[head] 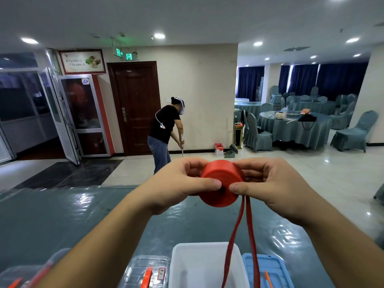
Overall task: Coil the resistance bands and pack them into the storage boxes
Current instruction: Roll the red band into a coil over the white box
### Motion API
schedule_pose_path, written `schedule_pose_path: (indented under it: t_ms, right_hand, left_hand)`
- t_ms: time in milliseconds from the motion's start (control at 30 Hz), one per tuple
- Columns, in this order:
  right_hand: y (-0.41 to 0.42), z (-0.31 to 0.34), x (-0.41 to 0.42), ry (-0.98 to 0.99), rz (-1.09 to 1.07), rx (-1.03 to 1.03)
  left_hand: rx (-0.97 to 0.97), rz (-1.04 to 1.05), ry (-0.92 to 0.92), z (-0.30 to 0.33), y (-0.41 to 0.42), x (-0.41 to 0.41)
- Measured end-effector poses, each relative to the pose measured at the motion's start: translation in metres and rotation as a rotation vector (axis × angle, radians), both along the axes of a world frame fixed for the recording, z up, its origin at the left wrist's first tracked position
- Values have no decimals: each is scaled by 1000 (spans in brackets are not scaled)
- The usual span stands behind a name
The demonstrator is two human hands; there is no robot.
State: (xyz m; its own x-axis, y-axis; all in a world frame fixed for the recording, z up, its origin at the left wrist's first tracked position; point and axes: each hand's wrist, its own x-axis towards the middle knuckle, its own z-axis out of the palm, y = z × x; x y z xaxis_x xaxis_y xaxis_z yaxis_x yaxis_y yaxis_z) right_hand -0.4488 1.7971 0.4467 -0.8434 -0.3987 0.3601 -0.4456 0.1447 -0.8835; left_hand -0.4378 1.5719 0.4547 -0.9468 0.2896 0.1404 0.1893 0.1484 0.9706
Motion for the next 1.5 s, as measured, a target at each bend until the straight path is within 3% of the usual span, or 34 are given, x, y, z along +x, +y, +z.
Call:
schedule_pose_path:
  t_ms: [67,267,467,700,867,1067,1267,1400,1500]
  right_hand:
    - [0,3,-1,3,10,36]
    - [0,-2,2,-15,-3,-94]
    - [3,11,3,1,24,96]
    - [-1,5,0,54,-45,-158]
    - [2,8,0,56,11,34]
    - [7,9,-1,-17,13,-71]
    - [10,16,1,-16,58,161]
    - [7,14,-1,-23,32,-14]
    - [9,13,-1,-10,24,-25]
  left_hand:
    - [-87,-11,32,5,-1,0]
    - [166,-6,-4,0,-1,0]
    - [-172,-16,113,12,-2,1]
    - [183,67,58,0,9,1]
    - [-112,-18,140,5,5,1]
    - [76,8,108,1,8,1]
    - [-190,-62,61,3,2,-2]
    - [2,-40,92,1,5,-2]
    - [121,-27,48,-6,6,-2]
